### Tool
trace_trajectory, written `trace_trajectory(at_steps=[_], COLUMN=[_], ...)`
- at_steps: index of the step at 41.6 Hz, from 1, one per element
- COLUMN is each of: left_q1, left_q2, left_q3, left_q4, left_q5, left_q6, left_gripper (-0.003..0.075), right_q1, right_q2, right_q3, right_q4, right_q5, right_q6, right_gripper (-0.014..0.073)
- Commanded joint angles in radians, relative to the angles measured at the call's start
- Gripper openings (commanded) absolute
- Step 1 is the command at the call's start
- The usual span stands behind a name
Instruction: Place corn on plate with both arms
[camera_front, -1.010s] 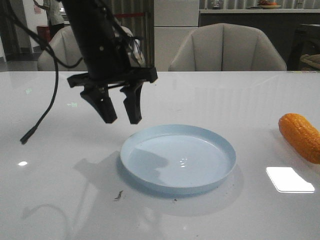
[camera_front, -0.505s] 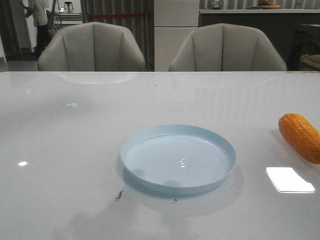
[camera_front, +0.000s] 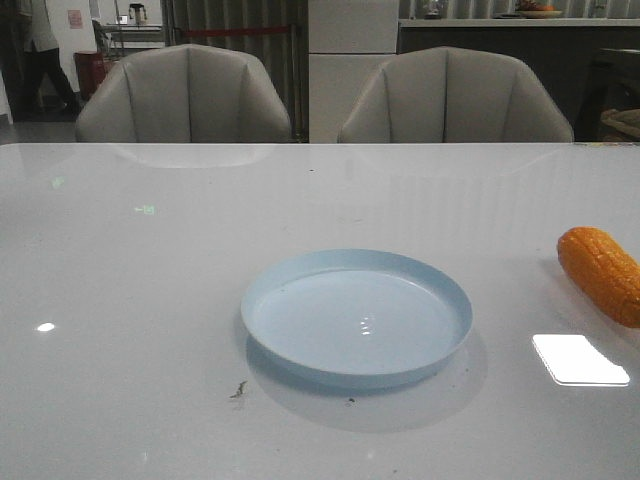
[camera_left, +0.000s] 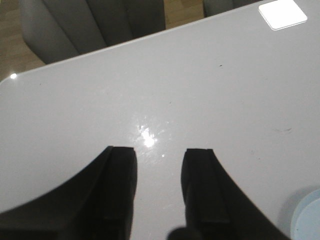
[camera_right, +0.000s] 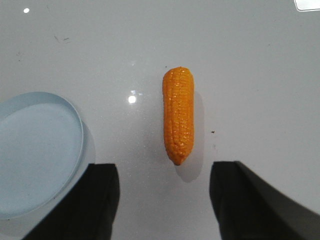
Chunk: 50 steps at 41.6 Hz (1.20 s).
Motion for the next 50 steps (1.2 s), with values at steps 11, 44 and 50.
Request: trace_trajectory(at_steps=[11, 44, 50], left_q1=[0.077, 0.077, 0.077], left_q2=[-0.399, -0.973, -0.973], left_q3=[0.643, 1.333, 1.333], left_q4=[-0.074, -0.167, -0.167], left_q5=[-0.5, -0.768, -0.769], left_q6=[-0.01, -0.011, -0.011], left_gripper=[0.028, 0.028, 0.028], right_q1=[-0.006, -0.005, 0.003], right_q2=[-0.003, 0.447, 0.587], right_q3=[-0.035, -0.339, -0.406], right_q4=[-0.008, -0.083, -0.083], right_q5=[-0.055, -0.022, -0.025], right_q6=[-0.005, -0.005, -0.005], right_gripper=[0.0508, 0.0604, 0.0604])
